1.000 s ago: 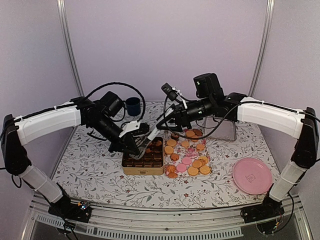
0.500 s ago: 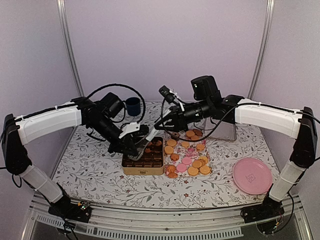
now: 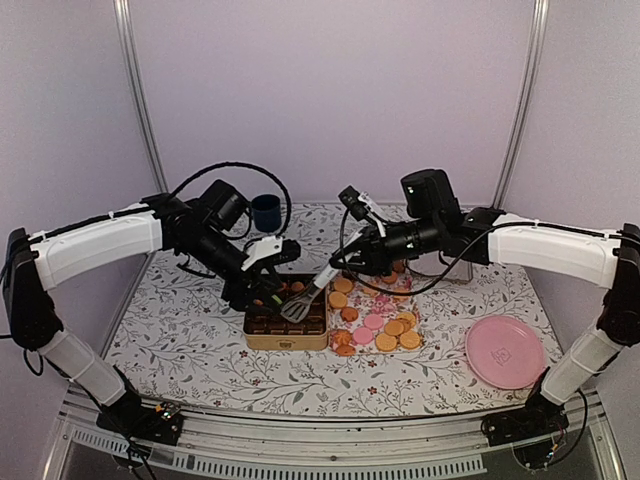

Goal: Pack the cookies
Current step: Pass from the left arm to the right, then pick up the fake cookies from the plate.

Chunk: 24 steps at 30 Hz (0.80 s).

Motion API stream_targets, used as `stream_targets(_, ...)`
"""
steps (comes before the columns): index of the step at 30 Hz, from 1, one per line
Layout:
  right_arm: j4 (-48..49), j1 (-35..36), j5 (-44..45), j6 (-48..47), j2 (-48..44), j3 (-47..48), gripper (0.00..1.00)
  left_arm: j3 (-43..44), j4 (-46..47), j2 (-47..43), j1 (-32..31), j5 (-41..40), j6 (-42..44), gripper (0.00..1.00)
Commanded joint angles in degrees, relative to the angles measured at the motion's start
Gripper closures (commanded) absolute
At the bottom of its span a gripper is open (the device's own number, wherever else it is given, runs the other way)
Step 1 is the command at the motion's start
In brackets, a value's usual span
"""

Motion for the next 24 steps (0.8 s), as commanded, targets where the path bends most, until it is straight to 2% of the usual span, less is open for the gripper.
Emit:
stream_targets(1,-2.03,-2.62,7.1,0.8,-7.63,-2.54,0.8,0.03,1.91,-1.88,1.99,1.12,-0.47,0.28)
stream_targets(5,-5.24,-4.82,15.76,0.15,-11.84,-4.68,0.79,0.92,1.53,-2.14,5.38,2.31,-1.33,0.2)
stream_targets(12,-5.9,-5.55,31.77,-2.56,-13.94,-7.03,0.76,0.38,2.03,-3.07,8.43,2.97,-2.38,0.17)
stream_targets(17,-3.79,-5.56,35.36,-2.54,-12.99,-8.02,0.75,-1.0,4.05,-4.14,11.98,2.18,-4.85,0.11)
stream_targets(24,0.22,-5.54,38.36,-2.57,-11.64,-9.84,0.75,-4.79,5.52,-6.36,18.72,3.68,-5.03,0.1)
